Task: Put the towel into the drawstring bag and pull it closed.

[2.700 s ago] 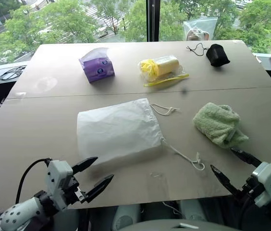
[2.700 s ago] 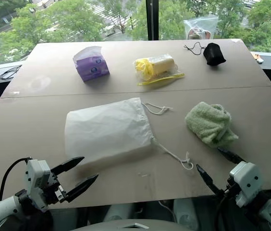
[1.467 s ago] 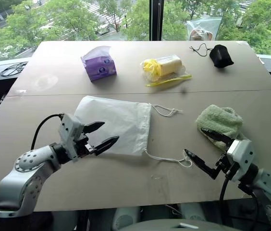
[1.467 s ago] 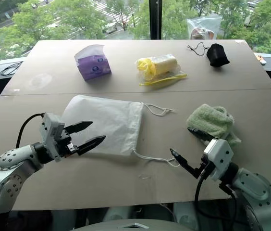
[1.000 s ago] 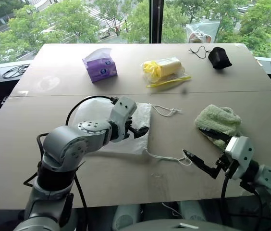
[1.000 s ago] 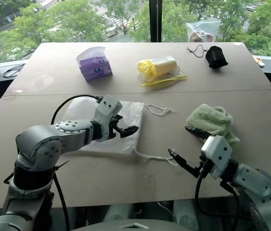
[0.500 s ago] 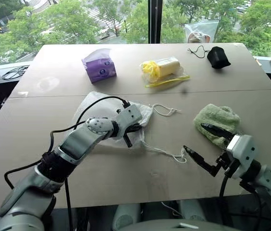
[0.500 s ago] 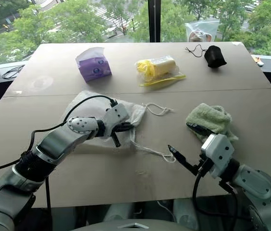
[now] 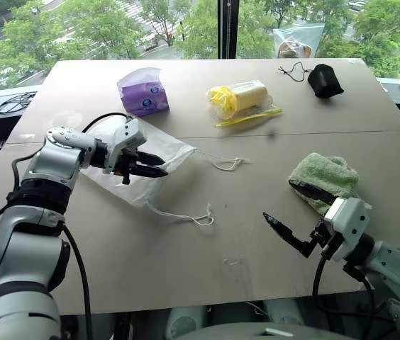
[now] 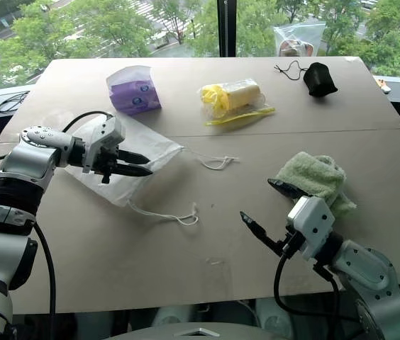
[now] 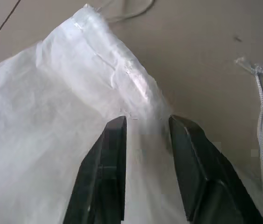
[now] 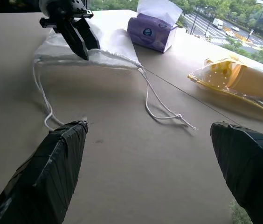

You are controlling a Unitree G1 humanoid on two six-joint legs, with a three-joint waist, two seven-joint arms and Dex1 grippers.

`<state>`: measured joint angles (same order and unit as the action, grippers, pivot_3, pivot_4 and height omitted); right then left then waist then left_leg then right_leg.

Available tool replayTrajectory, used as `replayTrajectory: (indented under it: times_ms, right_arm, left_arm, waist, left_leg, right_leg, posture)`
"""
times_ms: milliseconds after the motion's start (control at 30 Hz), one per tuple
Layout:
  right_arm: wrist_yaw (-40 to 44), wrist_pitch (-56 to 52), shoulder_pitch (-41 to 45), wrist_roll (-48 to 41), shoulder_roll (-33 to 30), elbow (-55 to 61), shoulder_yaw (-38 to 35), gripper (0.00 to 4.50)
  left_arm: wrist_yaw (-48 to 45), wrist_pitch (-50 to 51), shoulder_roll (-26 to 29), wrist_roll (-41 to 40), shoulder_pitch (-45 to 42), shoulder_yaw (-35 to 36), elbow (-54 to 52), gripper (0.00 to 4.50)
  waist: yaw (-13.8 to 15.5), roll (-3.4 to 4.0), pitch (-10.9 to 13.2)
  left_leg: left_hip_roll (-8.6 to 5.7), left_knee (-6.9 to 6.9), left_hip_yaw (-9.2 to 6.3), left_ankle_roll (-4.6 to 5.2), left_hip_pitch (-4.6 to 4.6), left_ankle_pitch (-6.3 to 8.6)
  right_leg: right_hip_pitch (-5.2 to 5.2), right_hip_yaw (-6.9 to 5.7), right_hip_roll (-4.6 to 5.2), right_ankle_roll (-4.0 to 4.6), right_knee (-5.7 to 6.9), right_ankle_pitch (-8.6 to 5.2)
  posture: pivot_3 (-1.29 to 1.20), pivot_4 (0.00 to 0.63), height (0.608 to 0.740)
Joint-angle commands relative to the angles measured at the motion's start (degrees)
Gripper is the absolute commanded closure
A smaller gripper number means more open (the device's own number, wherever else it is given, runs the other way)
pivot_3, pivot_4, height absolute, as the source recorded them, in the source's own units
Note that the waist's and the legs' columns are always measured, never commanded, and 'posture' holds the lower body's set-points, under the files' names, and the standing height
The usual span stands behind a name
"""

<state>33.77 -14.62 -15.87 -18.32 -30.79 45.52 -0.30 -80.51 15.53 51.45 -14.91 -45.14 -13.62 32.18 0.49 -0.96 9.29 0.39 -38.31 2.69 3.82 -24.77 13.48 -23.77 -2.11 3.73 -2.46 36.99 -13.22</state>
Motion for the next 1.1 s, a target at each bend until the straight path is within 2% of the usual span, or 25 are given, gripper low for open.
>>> replayTrajectory:
  times_ms: [33,133,267,467,767,1100]
  right_arm:
    - [0.35,1.93,0.11,0.15,0.29,0.56,0.5,0.0]
    - [0.92,2.72,0.9,0.23,0.42,-0.74,1.2,0.0]
    - [1.95,3.59,2.5,0.14,0.38,-2.61,1.96,0.0]
    - [3.67,4.54,4.22,-0.35,-0.13,-4.91,1.45,0.0]
    - [4.47,4.76,4.99,-0.56,-0.5,-5.64,0.79,0.0]
    - [5.13,4.52,6.77,-0.86,-0.93,-6.72,0.54,0.0]
  left_arm:
    - [13.07,7.49,0.67,0.2,10.2,7.26,-19.14,1.31]
    - [24.61,13.9,-1.96,0.87,21.18,12.04,-37.0,1.31]
    - [37.36,17.96,-6.95,4.91,26.57,14.17,-46.01,1.31]
    - [51.13,13.03,-11.09,16.86,31.17,9.85,-50.52,1.31]
    - [58.11,10.03,-19.53,19.97,38.45,8.74,-54.35,1.31]
    - [66.56,2.95,-21.42,27.48,39.03,8.99,-48.1,1.31]
  waist:
    - [-0.02,0.0,0.0]
    - [0.17,0.0,0.01]
    - [0.78,-0.06,0.02]
    - [0.44,-0.05,0.01]
    - [0.43,-0.05,0.01]
    - [0.43,-0.06,0.0]
  left_leg:
    - [0.01,0.0,-0.03,0.0,0.0,0.0]
    - [0.02,0.0,-0.06,-0.01,0.04,0.0]
    - [0.02,-0.04,-0.16,-0.01,0.05,0.01]
    - [0.02,-0.09,-0.08,-0.04,0.26,-0.02]
    - [0.02,-0.08,-0.02,-0.04,0.31,-0.02]
    - [0.02,-0.09,-0.01,-0.04,0.36,-0.02]
  right_leg:
    - [0.02,0.06,0.11,0.0,0.01,0.0]
    - [0.06,0.14,0.37,0.01,0.0,0.0]
    - [0.09,0.05,0.44,0.12,0.07,-0.03]
    - [0.11,0.14,0.39,0.23,0.4,-0.01]
    - [0.09,0.22,0.42,0.22,0.49,0.0]
    - [0.09,0.23,0.44,0.23,0.58,0.01]
  posture:
    - [0.0,0.15,0.74]
    - [0.0,0.15,0.74]
    - [0.0,0.15,0.74]
    - [0.0,0.15,0.74]
    - [0.0,0.15,0.74]
    - [0.0,0.15,0.74]
